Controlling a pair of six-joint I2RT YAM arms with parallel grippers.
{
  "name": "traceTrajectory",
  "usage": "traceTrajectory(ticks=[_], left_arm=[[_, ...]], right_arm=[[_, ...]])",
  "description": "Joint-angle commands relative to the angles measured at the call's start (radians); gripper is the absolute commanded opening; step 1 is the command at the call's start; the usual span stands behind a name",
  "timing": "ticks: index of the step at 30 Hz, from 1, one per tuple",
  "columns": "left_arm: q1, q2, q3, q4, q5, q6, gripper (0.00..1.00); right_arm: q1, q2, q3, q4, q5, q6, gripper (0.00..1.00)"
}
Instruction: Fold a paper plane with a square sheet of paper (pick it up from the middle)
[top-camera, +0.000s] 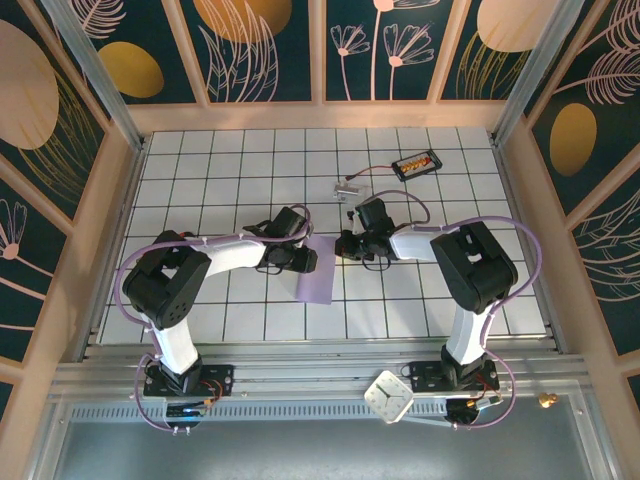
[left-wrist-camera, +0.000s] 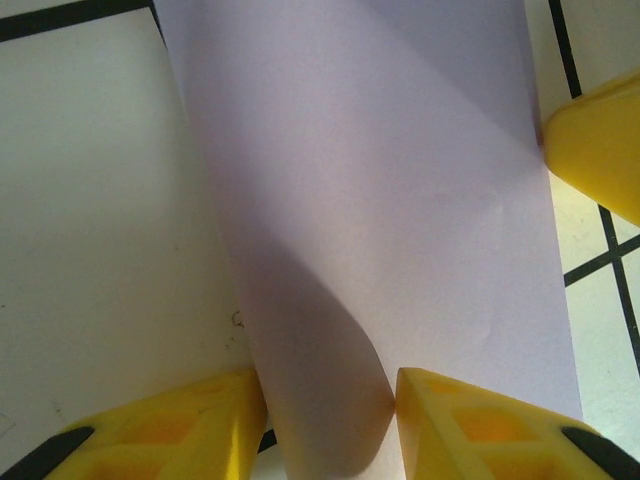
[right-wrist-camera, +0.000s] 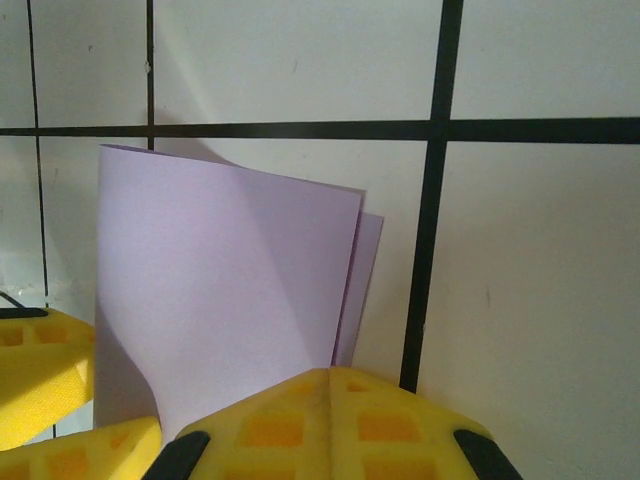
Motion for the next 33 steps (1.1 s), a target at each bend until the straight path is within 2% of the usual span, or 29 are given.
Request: traceTrajectory(ticks=[1,9,17,25,33], left_arm=[[-0.004,0.055,-0.044,-0.027,-0.028,-0.015,0.42],[-0.004,0.053,-0.050,-0.023,-0.027,-0.013,0.42],[-0.004,0.052,-0.046,-0.027,-0.030,-0.008,0.42],[-0.004,0.047,-0.048,-0.029,-0.033,0.001,0.42],[-0.003,0.048,-0.046,-0.038,-0.033,0.021,0.42]], right_arm=[[0.005,-0.053,0.012,-0.026,0.022,-0.023,0.02],[0.007,-0.089,-0.035,0.022,-0.028,0.022,0.02],[0.055,-0.082,-0.068,0.077,-0.087,0.072,0.00],[0.067,-0.053,-0.057,0.082,-0.073,0.073,0.00],[0.004,-0.071,-0.018,0.034,-0.014,0.041,0.00]])
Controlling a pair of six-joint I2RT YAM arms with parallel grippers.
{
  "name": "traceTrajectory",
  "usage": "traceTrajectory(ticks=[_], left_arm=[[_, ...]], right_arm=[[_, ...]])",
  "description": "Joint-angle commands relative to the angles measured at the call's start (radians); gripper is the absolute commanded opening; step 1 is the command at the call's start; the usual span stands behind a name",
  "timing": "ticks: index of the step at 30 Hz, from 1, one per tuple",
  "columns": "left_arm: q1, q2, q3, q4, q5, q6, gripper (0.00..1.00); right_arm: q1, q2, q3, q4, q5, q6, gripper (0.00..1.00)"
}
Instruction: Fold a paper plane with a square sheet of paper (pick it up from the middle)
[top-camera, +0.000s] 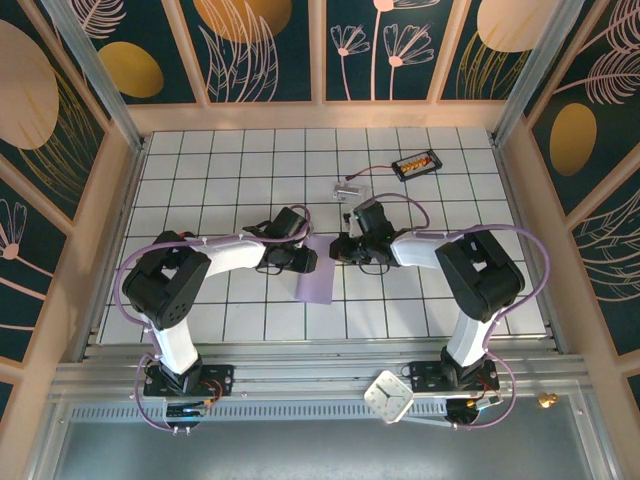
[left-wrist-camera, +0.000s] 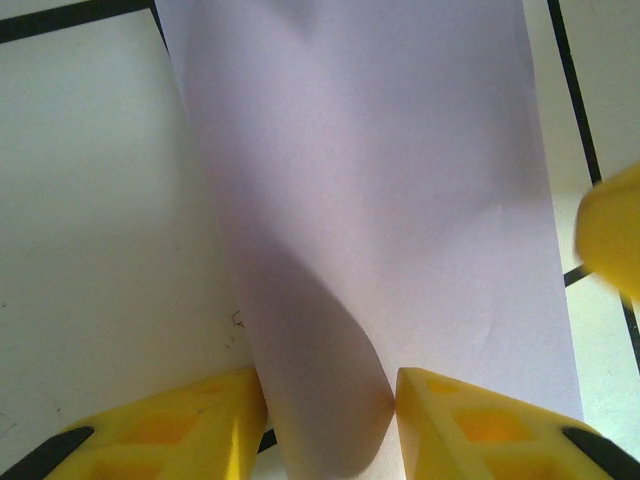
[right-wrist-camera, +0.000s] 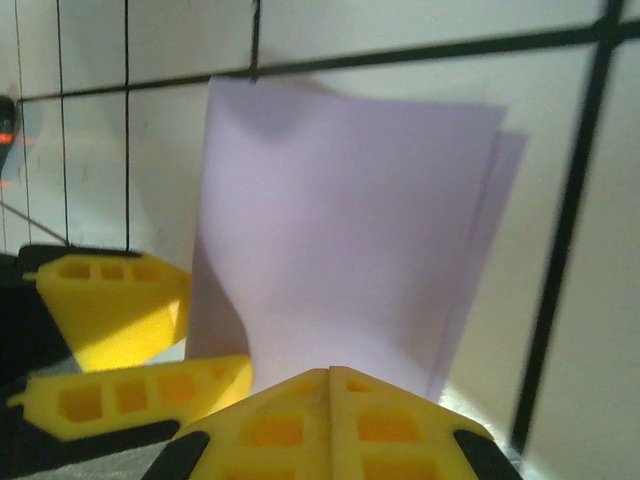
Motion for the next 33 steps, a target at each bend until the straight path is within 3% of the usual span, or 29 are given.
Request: traceTrajectory(ticks=[1,15,33], left_arm=[[-0.002,0.053,-0.041,-0.045,-0.027,0.021,0.42],[-0.003,0.060,-0.033,-0.058,-0.032,0.029,0.43],[-0.003,0.074,-0.021,-0.084,-0.031,0.052,0.45]], right_arm=[[-0.021,-0.002,0.037,-0.024,0.042,-0.022,0.00],[-0.068,0.110,0.088,-0.021,0.046,-0.055,0.00],[-0.081,0.132,0.095,-0.021,0.033,-0.066,0.00]])
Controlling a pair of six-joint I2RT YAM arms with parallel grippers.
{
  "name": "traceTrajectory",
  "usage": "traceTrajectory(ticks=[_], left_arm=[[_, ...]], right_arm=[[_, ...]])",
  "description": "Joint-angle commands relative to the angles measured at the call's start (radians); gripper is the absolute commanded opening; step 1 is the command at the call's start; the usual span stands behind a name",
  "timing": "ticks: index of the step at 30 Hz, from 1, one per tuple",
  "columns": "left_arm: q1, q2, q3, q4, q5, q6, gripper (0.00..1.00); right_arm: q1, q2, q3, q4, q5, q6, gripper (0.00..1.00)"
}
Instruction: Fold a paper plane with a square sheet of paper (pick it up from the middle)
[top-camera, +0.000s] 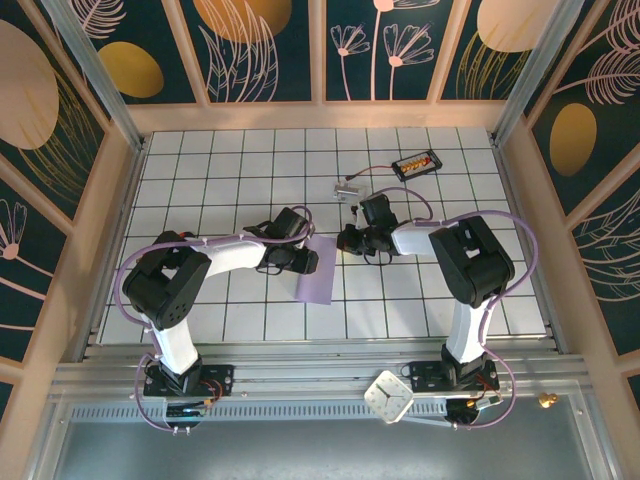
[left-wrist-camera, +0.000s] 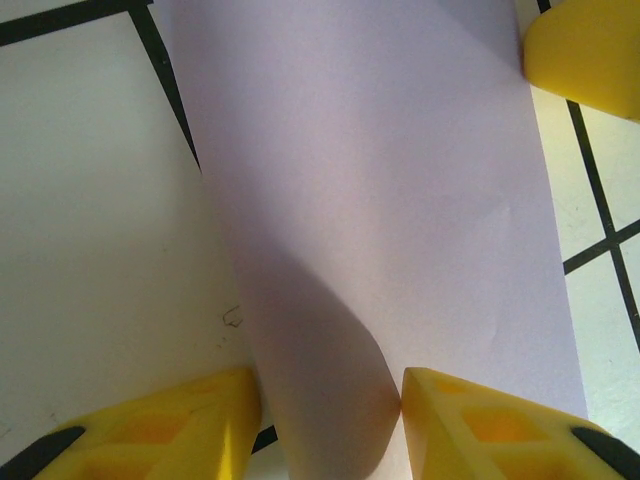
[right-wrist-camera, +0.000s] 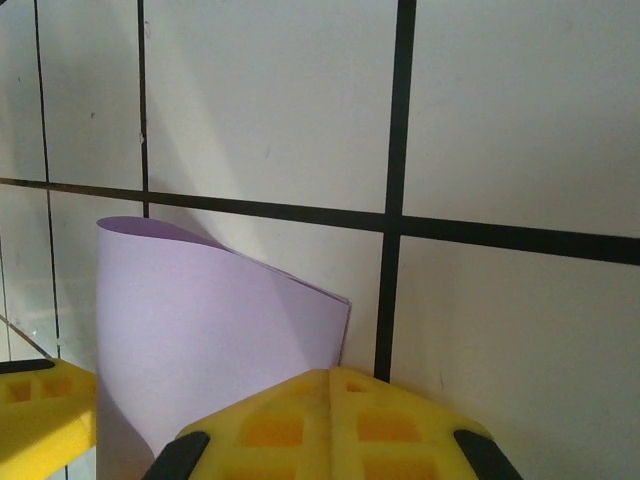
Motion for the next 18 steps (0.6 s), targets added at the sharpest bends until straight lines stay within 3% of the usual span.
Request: traceTrajectory(ticks=[1,18], left_arm=[[0.001,0.074,-0.026,-0.078,-0.034,0.015,0.45],[0.000,0.071,-0.040,-0.056,-0.054,-0.028,0.44]], right_arm=[[-0.009,0.023,0.021,-0.010,0.012,-0.019,0.00],[0.024,-0.147,-0.070,0.013,-0.024,0.012,0.00]])
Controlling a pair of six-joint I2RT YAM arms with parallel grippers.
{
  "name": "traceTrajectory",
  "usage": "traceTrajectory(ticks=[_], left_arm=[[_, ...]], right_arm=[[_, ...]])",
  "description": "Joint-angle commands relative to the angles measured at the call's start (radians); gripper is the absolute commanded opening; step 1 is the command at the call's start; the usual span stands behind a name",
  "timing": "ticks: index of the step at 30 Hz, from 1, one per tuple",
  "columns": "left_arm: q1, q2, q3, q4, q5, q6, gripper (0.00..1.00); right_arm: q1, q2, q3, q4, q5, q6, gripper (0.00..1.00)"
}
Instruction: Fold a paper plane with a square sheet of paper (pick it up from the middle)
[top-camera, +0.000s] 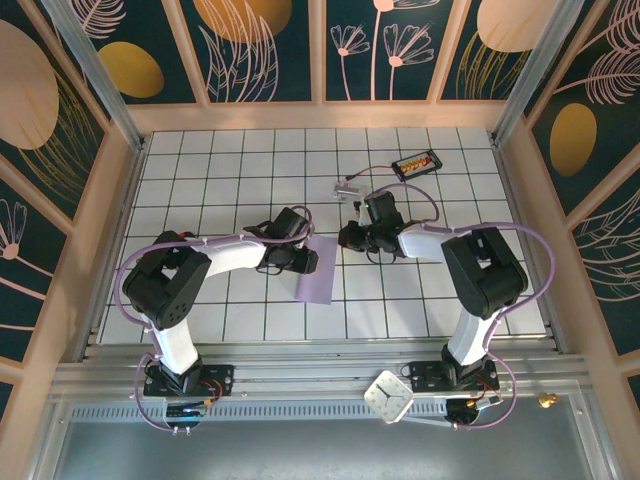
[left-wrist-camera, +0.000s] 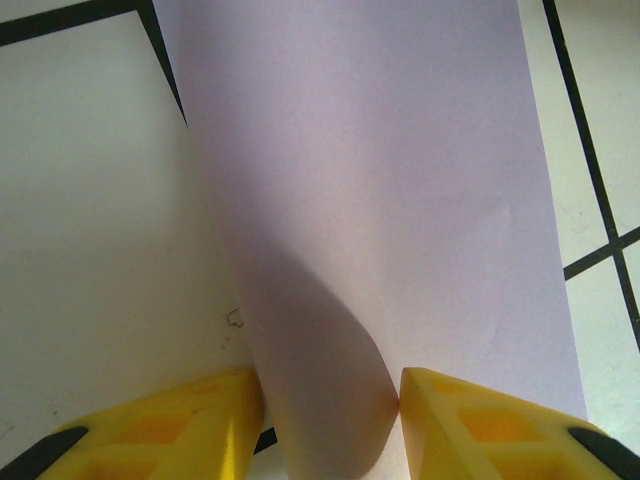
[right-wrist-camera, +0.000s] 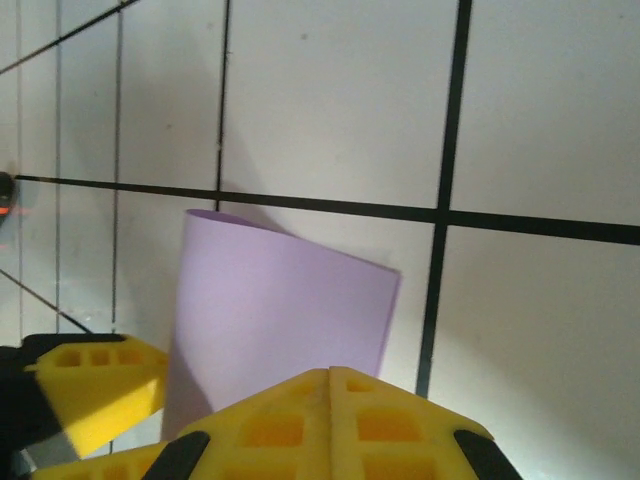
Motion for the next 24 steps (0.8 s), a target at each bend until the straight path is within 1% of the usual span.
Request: traceTrajectory(ticks=[1,5,7,13,24], left_arm=[[0.000,0.072,-0.039,-0.056,-0.048,-0.018,0.44],[0.000,0.069,-0.041,-0.055,-0.051,-0.019,0.44],[0.001,0.069,-0.042,-0.054,-0.050,-0.020,0.44],[0.000,0.063,-0.052,-0.048,-0.049,-0.022,0.44],[0.000,0.057,-0.057,-0.045,-0.051,-0.020,0.44]], right_arm=[[0.027,-0.036,-0.035,0.020,-0.027,0.019,0.00],[0.037,-0.031,-0.056,0.050,-0.048,0.049,0.00],[0.067,-0.025,-0.063,0.066,-0.059,0.065,0.00],[0.098,-0.008,-0.075,0.094,-0.081,0.096,0.00],[0.129,0.006,-0.108,0.096,-0.078,0.133,0.00]])
